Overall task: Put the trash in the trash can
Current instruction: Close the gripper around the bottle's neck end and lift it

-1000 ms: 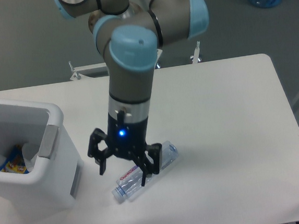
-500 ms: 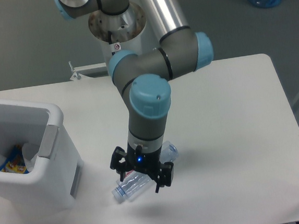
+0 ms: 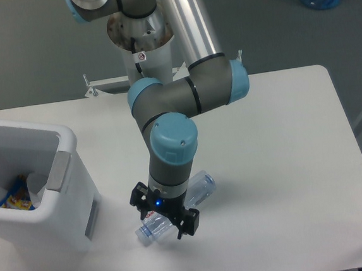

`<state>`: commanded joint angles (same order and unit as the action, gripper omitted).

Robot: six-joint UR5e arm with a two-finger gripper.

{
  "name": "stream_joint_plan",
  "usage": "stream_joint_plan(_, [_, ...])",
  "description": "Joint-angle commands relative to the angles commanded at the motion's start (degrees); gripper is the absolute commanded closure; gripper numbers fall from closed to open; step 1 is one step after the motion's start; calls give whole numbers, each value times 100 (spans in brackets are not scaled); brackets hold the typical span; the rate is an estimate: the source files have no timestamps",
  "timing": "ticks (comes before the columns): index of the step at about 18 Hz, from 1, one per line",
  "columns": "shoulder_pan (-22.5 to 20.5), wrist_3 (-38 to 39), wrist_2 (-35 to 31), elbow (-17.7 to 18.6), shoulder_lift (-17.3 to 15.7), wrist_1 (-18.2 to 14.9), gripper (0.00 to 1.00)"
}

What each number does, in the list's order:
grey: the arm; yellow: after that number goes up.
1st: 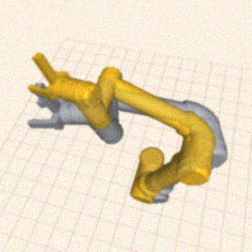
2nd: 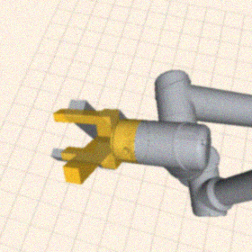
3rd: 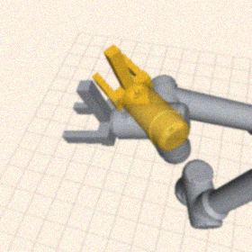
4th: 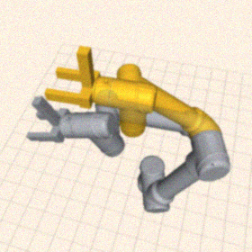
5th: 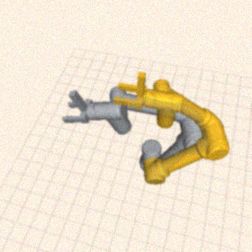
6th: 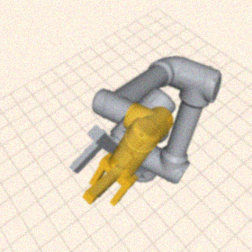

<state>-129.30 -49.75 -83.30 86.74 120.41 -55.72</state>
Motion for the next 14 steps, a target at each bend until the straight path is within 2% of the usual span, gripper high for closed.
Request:
stream_joint_plan(7, [98,0,-178,115,149,-9,0])
stream_joint_plan(14, [186,9,-362,27,395,18,0])
